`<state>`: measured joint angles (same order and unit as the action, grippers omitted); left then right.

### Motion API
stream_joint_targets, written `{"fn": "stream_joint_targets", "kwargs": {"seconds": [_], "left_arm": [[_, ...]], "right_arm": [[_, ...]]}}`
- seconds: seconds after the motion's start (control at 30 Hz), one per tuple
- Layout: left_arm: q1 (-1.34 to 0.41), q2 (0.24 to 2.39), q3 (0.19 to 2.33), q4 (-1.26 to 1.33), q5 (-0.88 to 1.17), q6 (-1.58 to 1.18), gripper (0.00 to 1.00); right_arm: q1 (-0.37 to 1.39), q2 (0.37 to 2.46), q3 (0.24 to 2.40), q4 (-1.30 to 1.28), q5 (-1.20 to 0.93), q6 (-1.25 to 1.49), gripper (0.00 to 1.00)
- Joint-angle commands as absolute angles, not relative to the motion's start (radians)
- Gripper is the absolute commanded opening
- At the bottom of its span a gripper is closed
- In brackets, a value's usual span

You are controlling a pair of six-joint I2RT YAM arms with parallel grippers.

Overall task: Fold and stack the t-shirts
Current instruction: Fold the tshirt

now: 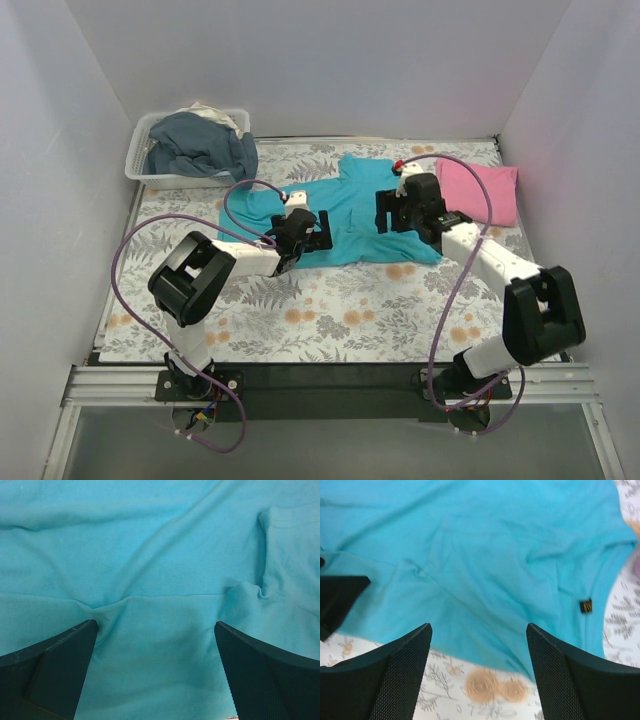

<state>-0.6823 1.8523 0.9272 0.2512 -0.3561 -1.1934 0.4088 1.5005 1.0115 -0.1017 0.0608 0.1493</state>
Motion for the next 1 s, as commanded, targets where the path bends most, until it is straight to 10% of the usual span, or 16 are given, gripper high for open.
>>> {"fn": "stream_joint_targets", "kwargs": {"seconds": [0.0, 0.97], "left_arm": [[-0.687, 1.858, 0.933, 0.190, -0.383, -1.190, 0.98], [-0.627, 1.787, 0.848, 0.195, -0.373, -1.212, 0.98]], "right_arm": [[0.390, 1.390, 0.910, -0.141, 0.170, 0.167, 0.70], [0.129, 1.336, 0.706, -0.152, 0.022, 0.124, 0.39]]}}
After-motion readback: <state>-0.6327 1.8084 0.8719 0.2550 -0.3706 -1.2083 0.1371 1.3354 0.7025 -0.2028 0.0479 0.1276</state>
